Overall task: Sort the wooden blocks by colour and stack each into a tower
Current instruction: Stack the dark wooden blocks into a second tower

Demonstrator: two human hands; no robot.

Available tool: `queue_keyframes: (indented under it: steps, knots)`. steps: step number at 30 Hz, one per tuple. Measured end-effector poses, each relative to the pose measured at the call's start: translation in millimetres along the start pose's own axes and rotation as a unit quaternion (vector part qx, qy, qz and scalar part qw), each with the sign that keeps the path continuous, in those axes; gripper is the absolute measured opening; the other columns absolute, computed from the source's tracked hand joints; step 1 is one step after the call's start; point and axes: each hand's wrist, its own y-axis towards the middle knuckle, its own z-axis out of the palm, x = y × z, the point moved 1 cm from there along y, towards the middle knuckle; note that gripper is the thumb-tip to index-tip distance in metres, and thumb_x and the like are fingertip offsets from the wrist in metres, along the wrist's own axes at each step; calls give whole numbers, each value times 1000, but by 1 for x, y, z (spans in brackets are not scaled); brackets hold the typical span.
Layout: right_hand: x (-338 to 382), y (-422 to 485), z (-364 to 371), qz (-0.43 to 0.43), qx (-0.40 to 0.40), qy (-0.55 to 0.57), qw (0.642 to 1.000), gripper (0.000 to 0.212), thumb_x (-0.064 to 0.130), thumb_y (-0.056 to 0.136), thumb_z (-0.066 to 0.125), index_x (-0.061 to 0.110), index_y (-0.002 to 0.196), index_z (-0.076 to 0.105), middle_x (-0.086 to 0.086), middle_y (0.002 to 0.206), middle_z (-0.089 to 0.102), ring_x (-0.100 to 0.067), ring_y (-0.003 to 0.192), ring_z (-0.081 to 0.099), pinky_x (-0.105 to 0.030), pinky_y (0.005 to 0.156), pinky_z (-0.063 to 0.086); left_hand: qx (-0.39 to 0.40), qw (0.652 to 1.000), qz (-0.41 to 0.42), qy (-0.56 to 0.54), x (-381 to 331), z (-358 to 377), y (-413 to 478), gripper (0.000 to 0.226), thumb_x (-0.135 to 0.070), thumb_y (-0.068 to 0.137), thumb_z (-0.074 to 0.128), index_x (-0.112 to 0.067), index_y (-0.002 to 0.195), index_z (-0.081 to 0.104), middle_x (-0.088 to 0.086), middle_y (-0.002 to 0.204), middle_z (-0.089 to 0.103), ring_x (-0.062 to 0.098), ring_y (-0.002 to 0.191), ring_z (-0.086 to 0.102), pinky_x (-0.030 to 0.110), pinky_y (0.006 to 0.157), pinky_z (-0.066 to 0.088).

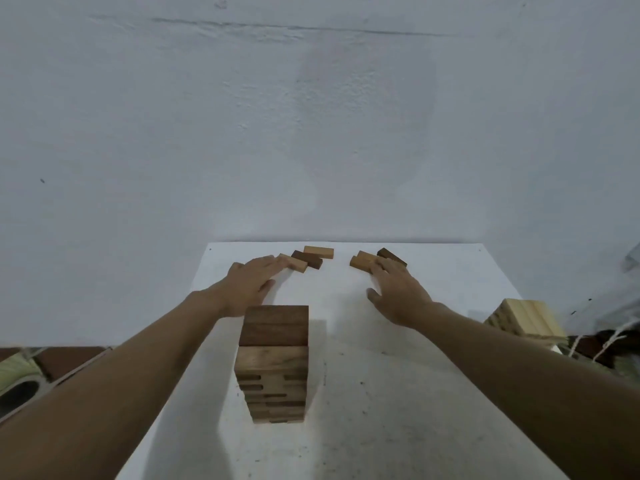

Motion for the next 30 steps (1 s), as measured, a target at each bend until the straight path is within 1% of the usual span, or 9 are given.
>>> queue_keyframes:
  steps: [4,8,11,17,21,23,25,27,30]
  knots:
    - [-6,22,4,-9,19,-27,999,59,30,100,50,12,152,27,-5,165,15,-24,153,10,-42,117,29,24,999,3,34,-1,7,19,55,-23,111,29,-30,163,14,-16,169,8,8,157,5,46,113,18]
    - [-12,40,9,-29,46,-46,997,63,31,102,45,11,156,18,-7,166,9,-26,153,5,-47,122,21,12,999,24,18,2,12,24,48,-26,111,28,-34,158,25,-20,159,28,5,149,23,45,107,18]
    - [-13,44,14,-28,75,-63,995,64,33,105,36,9,158,10,-8,167,5,-25,153,3,-50,122,17,-31,999,6,12,4,16,23,43,-26,111,33,-38,151,40,-21,159,33,3,147,25,43,102,19]
    - [-5,16,24,-56,21,-30,998,57,31,106,35,15,157,18,-5,166,12,-25,153,8,-35,122,11,-57,994,-66,60,4,19,2,43,-30,108,36,-37,150,43,-14,147,46,13,132,40,37,90,15]
    - [-1,-14,32,-92,-8,-35,995,51,35,106,35,19,155,29,-5,165,17,-26,152,13,-31,122,9,-16,991,-112,68,11,26,-27,45,-55,98,42,-44,142,45,-15,135,49,13,124,41,37,88,13]
    - [3,-29,33,-110,-19,-32,993,50,36,107,35,20,154,32,-4,163,22,-26,150,17,-27,121,8,-97,992,-82,17,1,25,-53,30,-32,98,51,-46,125,50,-13,118,55,19,114,48,42,89,20]
    - [8,-43,34,-114,-22,-22,993,49,37,107,34,23,154,32,-3,162,24,-26,148,20,-30,121,12,-231,971,-10,-57,-17,26,-83,39,-7,77,56,-34,105,50,-13,95,50,24,90,51,52,81,35]
    - [14,-59,33,-123,-17,-19,992,49,35,107,34,23,154,32,-4,161,26,-25,146,22,-31,120,14,-285,957,24,-45,-34,25,-109,31,-12,69,55,-27,93,46,-9,84,48,23,75,47,48,67,39]
    - [21,-80,33,-130,-35,3,991,45,32,106,38,25,150,38,-2,154,37,-24,136,33,-30,114,25,-260,965,-5,14,-35,34,-125,13,-29,76,39,-31,86,46,-9,74,51,23,73,49,39,62,33]
